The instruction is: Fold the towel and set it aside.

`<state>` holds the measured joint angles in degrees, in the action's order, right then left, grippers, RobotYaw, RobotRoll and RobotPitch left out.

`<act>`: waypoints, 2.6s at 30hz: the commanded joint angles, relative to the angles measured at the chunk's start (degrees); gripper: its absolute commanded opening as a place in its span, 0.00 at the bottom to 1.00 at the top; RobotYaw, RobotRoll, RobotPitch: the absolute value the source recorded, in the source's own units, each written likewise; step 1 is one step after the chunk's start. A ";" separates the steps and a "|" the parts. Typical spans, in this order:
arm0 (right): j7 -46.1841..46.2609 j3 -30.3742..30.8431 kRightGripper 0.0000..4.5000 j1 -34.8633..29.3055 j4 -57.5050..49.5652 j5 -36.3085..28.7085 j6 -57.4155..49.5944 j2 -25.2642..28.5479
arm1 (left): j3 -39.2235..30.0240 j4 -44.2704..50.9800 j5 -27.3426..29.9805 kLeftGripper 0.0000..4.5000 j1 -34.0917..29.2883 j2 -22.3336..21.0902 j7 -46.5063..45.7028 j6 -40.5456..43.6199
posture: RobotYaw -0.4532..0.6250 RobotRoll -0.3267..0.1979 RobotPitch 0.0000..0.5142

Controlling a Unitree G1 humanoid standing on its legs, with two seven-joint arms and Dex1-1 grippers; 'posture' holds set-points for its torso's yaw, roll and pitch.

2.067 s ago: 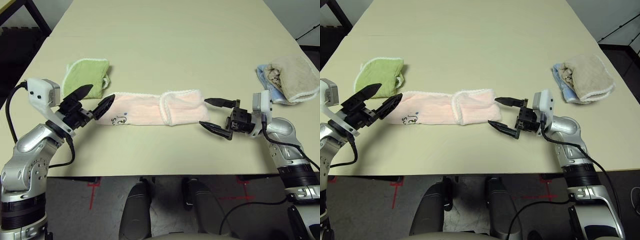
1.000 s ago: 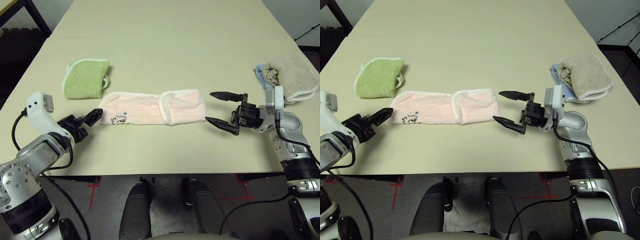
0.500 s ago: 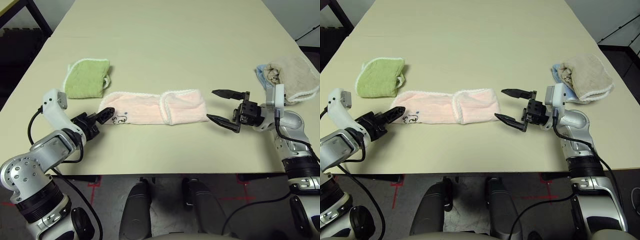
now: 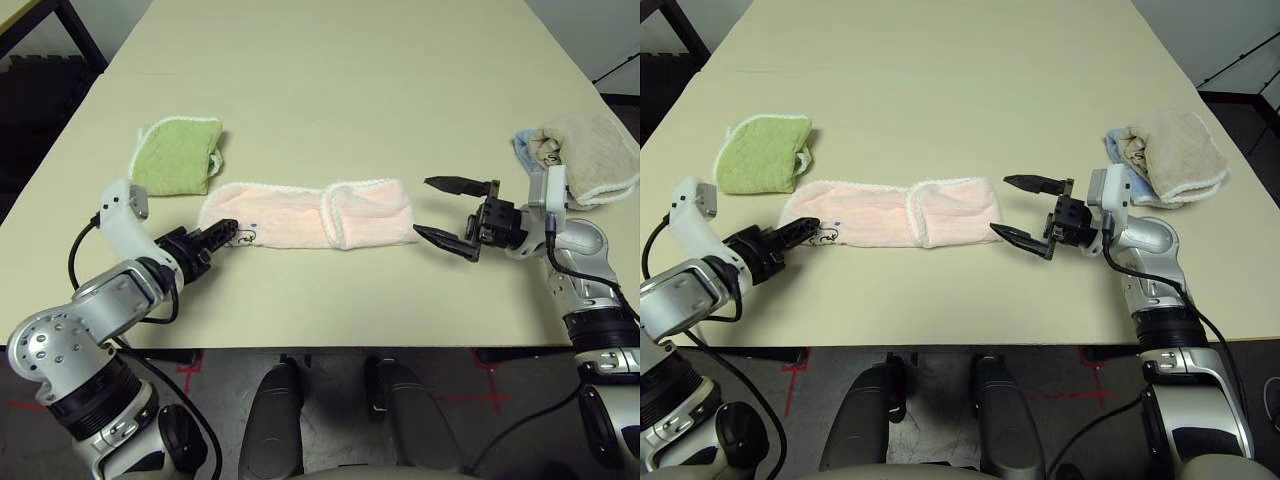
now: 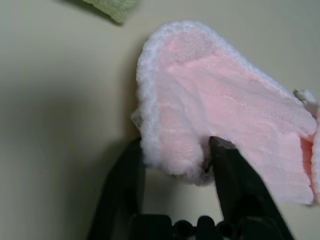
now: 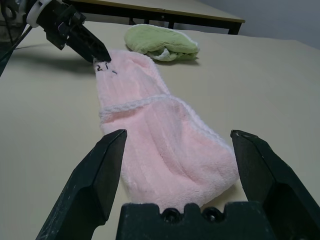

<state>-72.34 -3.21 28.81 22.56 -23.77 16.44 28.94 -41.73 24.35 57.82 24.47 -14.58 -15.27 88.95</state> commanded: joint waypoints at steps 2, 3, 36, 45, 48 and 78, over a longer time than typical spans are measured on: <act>1.08 -1.06 1.00 -1.85 -1.82 -0.58 -0.75 0.32 | 1.72 1.02 -3.29 0.16 0.94 -0.73 0.34 1.47 | 0.32 0.62 0.41; 1.37 -1.14 1.00 -2.14 -2.15 -0.71 -0.96 0.32 | 3.07 1.38 -4.24 0.08 0.92 -1.93 0.77 1.49 | 0.32 0.62 0.41; 3.73 -0.29 1.00 -6.08 -5.66 -0.91 -5.11 -0.39 | 59.27 14.03 -37.69 0.00 4.14 -41.93 26.05 -21.27 | 0.31 0.62 0.42; 3.93 -0.08 1.00 -6.36 -5.75 -0.69 -5.01 -0.51 | 68.81 14.62 -47.61 0.00 10.86 -39.39 30.83 -23.40 | 0.30 0.62 0.41; 3.85 -0.10 1.00 -6.41 -5.69 -0.65 -5.06 -0.49 | 69.88 15.40 -48.58 0.00 12.64 -38.44 32.74 -22.13 | 0.30 0.62 0.41; 3.75 0.47 1.00 -6.81 -4.32 0.93 -3.93 -2.67 | 72.34 13.81 -44.40 0.00 33.75 -29.75 47.54 -7.43 | 0.31 0.62 0.45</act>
<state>-68.52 -2.98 22.71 18.34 -23.12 12.45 26.07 30.39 38.79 12.60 57.13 -45.24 31.95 80.45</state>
